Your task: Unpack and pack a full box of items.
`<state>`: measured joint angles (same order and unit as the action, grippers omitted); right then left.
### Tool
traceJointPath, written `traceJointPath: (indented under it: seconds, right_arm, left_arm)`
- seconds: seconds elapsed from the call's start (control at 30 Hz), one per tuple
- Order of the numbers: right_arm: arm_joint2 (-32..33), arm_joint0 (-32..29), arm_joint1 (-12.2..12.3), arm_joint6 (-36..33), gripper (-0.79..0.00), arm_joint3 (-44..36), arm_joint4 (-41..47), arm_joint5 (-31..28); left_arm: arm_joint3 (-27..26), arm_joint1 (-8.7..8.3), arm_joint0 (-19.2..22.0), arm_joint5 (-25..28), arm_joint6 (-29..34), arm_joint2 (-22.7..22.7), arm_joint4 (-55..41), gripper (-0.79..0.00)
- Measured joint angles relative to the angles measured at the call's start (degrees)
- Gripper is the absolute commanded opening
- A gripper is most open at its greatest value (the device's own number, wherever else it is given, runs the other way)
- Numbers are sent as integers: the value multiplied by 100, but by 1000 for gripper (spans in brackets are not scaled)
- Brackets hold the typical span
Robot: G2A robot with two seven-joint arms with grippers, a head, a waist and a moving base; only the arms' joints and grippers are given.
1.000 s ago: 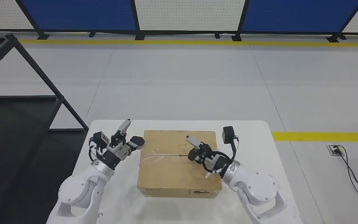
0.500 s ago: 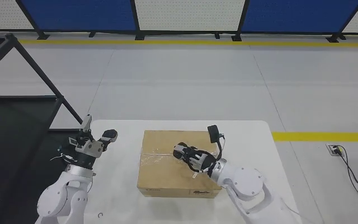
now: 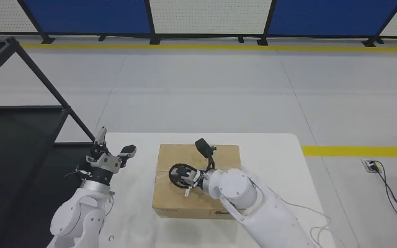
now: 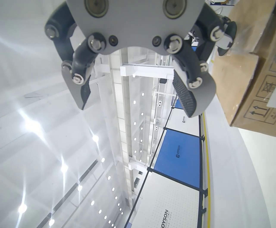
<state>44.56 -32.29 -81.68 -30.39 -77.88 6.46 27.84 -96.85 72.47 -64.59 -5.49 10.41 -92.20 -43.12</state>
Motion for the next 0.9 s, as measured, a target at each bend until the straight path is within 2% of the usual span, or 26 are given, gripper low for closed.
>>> traceJointPath:
  seconds: [0.53, 0.7, 0.9]
  right_arm:
    - [-723, 1043, -539, -202, -785, 1122, 95, 987]
    - [-625, 960, -562, -112, -785, 1211, 118, 961]
    - [-200, 594, -419, 100, -785, 847, -33, 1010]
  left_arm:
    - [0, 0, 0, 0, 0, 0, 0, 0]
    - [0, 0, 0, 0, 0, 0, 0, 0]
    - [0, 0, 0, 0, 0, 0, 0, 0]
